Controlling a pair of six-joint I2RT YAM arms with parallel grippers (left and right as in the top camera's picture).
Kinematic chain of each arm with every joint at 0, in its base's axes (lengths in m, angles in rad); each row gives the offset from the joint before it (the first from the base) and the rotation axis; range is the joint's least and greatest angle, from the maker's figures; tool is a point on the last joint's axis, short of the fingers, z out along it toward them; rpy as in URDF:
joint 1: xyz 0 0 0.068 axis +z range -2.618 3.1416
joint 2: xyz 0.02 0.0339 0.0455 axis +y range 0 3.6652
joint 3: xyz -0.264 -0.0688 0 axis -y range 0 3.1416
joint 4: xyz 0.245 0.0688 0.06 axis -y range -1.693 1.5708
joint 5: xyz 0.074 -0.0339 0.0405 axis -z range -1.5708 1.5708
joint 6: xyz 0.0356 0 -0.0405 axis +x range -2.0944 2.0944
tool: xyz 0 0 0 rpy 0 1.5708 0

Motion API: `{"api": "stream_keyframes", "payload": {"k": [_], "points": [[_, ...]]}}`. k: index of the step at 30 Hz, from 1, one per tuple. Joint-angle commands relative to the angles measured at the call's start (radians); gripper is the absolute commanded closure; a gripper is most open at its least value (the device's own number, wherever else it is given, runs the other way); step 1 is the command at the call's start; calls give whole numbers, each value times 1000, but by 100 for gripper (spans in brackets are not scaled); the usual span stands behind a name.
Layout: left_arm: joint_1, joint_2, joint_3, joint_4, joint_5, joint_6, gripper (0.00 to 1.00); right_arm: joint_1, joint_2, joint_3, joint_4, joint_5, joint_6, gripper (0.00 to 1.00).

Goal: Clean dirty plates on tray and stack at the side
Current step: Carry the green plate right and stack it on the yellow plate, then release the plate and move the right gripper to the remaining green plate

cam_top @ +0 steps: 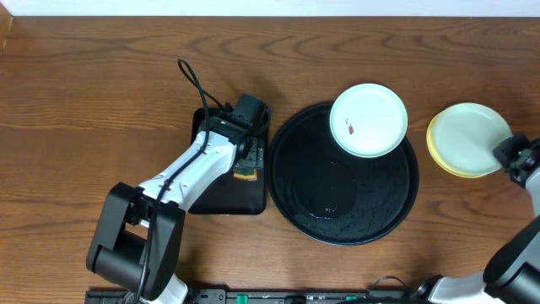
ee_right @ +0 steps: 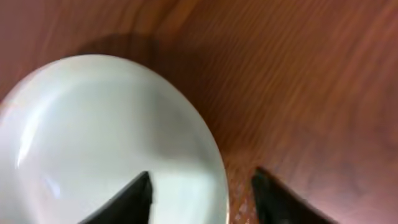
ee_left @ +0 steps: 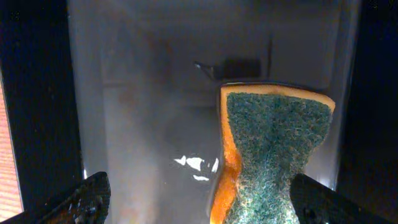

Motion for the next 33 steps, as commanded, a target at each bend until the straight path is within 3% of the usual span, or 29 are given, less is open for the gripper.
{"api": "stream_keyframes", "payload": {"k": [1, 4, 6, 10, 15, 20, 27, 33], "points": [[4, 2, -4, -3, -23, 2, 7, -1, -7, 20, -20, -186, -127, 43], [4, 2, -4, -3, -23, 2, 7, 0, -49, 28, -23, -305, -240, 37], [4, 2, -4, -3, -24, 2, 7, 4, -82, 64, -51, -394, -308, 40], [4, 2, -4, -3, -23, 2, 7, 60, -95, 271, -286, -420, -377, 41], [4, 2, -4, -3, -23, 2, 7, 249, -7, 679, -643, -207, -518, 41], [4, 2, -4, -3, -24, 2, 7, 451, 130, 956, -759, -55, -643, 41], [4, 2, -4, -3, -23, 2, 7, 592, 302, 954, -745, 11, -755, 36], [4, 2, -4, -3, -23, 2, 7, 599, 466, 954, -721, 69, -768, 50]]}}
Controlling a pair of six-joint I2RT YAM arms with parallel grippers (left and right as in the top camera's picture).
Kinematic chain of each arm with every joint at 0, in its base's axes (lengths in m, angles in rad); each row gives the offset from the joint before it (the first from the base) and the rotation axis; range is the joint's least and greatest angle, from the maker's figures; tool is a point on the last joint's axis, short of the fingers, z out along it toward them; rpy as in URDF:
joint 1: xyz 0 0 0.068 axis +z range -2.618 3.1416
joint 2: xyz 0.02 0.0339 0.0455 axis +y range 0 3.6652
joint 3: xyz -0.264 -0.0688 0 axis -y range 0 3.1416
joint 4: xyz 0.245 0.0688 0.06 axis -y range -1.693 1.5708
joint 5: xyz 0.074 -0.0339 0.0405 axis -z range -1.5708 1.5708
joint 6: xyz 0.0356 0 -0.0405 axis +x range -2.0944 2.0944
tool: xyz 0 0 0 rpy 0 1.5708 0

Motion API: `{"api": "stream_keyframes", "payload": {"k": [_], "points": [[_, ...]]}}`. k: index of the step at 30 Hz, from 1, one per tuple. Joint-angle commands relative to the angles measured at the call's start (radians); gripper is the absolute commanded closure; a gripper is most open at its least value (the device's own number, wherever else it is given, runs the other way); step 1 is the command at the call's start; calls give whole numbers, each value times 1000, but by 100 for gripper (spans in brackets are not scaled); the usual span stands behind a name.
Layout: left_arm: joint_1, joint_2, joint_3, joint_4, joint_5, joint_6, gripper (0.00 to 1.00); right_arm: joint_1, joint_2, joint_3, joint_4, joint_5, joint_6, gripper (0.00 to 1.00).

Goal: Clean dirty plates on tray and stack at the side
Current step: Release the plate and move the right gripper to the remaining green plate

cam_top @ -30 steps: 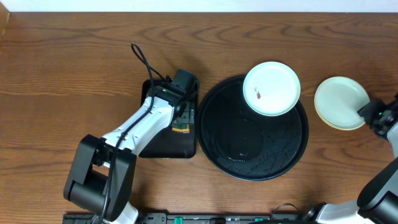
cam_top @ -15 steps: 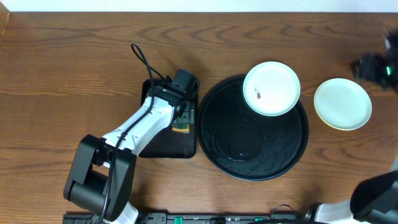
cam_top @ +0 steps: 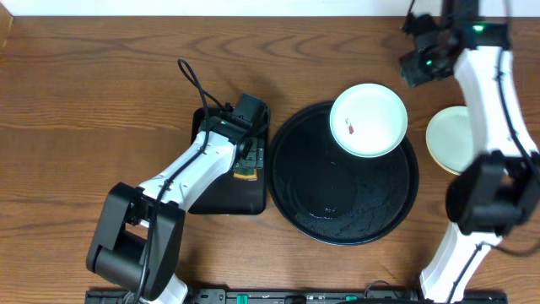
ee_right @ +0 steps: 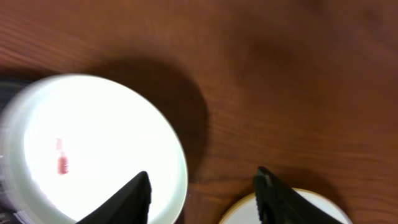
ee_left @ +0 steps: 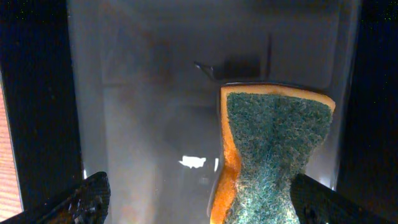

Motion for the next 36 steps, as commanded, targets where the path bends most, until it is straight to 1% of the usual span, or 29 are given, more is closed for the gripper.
{"api": "stream_keyframes", "payload": {"k": [1, 5, 10, 18, 21, 26, 29, 30, 31, 33, 36], "points": [[4, 2, -4, -2, -23, 2, 7, -7, 53, -5, 4, 51, -31, 50], [4, 2, -4, -2, -23, 2, 7, -6, 93, -5, 4, 40, -19, 52], [4, 2, -4, -2, -23, 2, 7, -8, 98, -5, -12, -27, -13, 53], [4, 2, -4, -2, -23, 2, 7, -7, 100, -10, -74, -31, -13, 56], [4, 2, -4, -2, -24, 2, 7, -7, 101, -38, -51, -31, -35, 59], [4, 2, -4, -2, -24, 2, 7, -8, 101, -126, 58, -27, -43, 60], [4, 2, -4, -2, -24, 2, 7, -7, 101, -163, 92, -29, -43, 61], [4, 2, -4, -2, -24, 2, 7, -6, 101, -170, 96, -32, -43, 63], [4, 2, -4, -2, -23, 2, 7, -6, 101, -171, 98, -32, -43, 71], [4, 2, -4, -2, -24, 2, 7, -6, 100, -169, 100, -31, -42, 99], [4, 2, -4, -2, -24, 2, 7, -3, 91, -154, 90, -32, -21, 99]]}}
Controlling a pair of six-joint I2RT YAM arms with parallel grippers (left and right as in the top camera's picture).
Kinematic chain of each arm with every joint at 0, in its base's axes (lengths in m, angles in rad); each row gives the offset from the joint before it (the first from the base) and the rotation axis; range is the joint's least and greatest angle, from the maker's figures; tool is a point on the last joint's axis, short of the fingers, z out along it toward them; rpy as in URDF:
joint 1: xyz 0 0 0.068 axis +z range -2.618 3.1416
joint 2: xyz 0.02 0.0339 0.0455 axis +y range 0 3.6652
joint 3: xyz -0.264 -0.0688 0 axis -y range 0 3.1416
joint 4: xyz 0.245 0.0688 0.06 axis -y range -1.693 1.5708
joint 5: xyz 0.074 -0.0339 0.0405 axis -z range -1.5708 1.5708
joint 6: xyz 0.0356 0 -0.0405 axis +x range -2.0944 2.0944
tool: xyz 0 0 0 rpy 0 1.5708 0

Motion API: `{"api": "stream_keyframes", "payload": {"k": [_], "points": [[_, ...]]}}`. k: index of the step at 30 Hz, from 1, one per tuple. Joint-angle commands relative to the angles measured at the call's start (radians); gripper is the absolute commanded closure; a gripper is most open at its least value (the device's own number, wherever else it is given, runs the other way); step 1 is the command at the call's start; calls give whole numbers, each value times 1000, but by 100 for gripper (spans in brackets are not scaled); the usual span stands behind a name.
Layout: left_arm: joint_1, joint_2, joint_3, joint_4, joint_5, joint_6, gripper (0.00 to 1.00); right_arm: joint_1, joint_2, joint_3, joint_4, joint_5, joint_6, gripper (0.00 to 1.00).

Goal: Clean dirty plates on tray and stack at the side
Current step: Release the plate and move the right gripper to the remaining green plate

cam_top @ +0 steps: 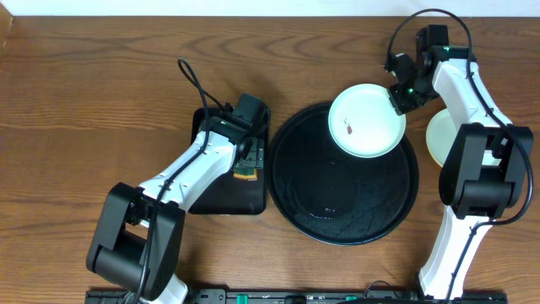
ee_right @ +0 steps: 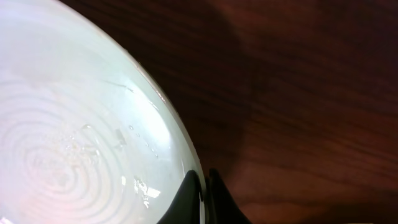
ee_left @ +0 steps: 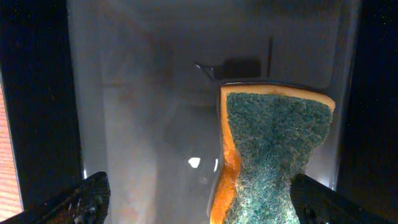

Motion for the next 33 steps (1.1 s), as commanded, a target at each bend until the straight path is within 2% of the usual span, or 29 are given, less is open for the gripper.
{"api": "stream_keyframes", "payload": {"k": [1, 7, 17, 23, 27, 33], "points": [[4, 2, -4, -3, -23, 2, 7, 0, -18, 19, -11, -3, 31, 99], [4, 2, -4, -3, -23, 2, 7, 13, -100, 24, -76, -56, 119, 99], [4, 2, -4, -3, -23, 2, 7, 11, -153, 7, -364, -87, 280, 99], [4, 2, -4, -3, -23, 2, 7, 16, -153, -40, -368, -86, 349, 99], [4, 2, -4, -3, -23, 2, 7, 18, -153, -96, -352, -87, 454, 99], [4, 2, -4, -3, -23, 2, 7, 44, -153, -209, -283, -88, 468, 99]]}}
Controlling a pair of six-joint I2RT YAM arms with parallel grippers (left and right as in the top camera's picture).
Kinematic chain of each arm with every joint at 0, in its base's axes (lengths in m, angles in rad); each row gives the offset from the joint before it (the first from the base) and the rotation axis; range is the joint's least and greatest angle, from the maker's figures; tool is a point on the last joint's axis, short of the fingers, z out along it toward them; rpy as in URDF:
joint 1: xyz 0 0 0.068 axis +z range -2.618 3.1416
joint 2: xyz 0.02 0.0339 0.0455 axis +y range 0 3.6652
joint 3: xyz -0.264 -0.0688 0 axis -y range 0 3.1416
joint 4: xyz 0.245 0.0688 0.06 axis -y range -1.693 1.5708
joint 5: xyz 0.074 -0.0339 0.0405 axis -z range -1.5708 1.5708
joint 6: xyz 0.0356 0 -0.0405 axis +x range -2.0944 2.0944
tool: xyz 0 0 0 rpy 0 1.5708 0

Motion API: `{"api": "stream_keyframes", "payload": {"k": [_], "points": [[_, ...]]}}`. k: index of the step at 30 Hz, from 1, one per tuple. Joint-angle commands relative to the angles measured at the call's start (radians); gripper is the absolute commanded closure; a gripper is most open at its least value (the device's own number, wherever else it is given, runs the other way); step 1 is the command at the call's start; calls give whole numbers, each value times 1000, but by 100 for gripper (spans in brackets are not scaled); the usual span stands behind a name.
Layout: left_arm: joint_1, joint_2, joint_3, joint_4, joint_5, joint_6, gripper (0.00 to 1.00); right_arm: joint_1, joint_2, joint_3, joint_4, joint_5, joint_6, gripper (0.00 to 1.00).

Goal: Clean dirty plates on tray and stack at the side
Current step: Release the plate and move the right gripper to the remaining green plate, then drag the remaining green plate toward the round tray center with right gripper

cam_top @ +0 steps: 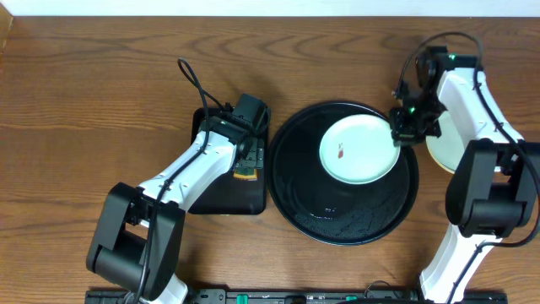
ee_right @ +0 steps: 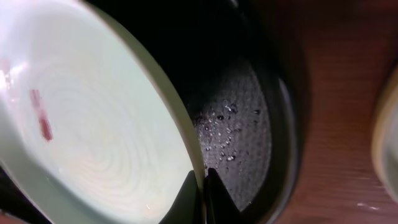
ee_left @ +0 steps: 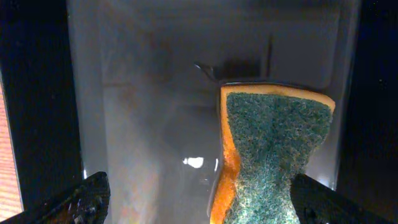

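A white plate (cam_top: 359, 149) with a small red smear lies over the round black tray (cam_top: 344, 215). My right gripper (cam_top: 398, 133) is shut on that plate's right rim; the right wrist view shows the plate (ee_right: 93, 124) pinched at its edge by the gripper (ee_right: 204, 180), with the wet tray (ee_right: 249, 106) beneath. A green and orange sponge (ee_left: 273, 155) lies in the black rectangular bin (cam_top: 221, 190). My left gripper (ee_left: 199, 199) hangs open over the sponge, its fingers at either side. A stack of clean plates (cam_top: 443, 148) sits right of the tray, partly behind my right arm.
The wooden table (cam_top: 84, 101) surrounds everything. The bin holds shallow water with a glare spot (ee_left: 194, 162). My left arm's cable (cam_top: 192, 80) loops up behind the bin.
My right gripper, still shut on the white plate's rim, has moved down and left with it; the plate now lies nearer the tray's middle. The left arm is unchanged.
My right gripper was open at the stack of clean plates to the right. Then it was up at the far edge, open. Then it was shut on the dirty plate's right rim at the tray's back edge. Now the plate lies further in over the tray.
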Motion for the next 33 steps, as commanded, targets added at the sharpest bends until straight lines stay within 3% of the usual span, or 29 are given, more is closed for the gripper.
{"api": "stream_keyframes", "payload": {"k": [1, 8, 11, 16, 33], "points": [[4, 2, -4, -2, -23, 2, 7, 41, -9, -70, 48, -12, 61, 99], [4, 2, -4, -2, -23, 2, 7, 80, -9, -194, 188, -5, 129, 99], [4, 2, -4, -3, -23, 2, 7, 80, -9, -196, 190, -5, 126, 85], [4, 2, -4, -2, -24, 2, 7, 71, -11, -160, 197, -5, 98, 77], [5, 2, -4, 27, -24, 3, 7, 104, -22, -140, 166, 52, 104, 75]]}}
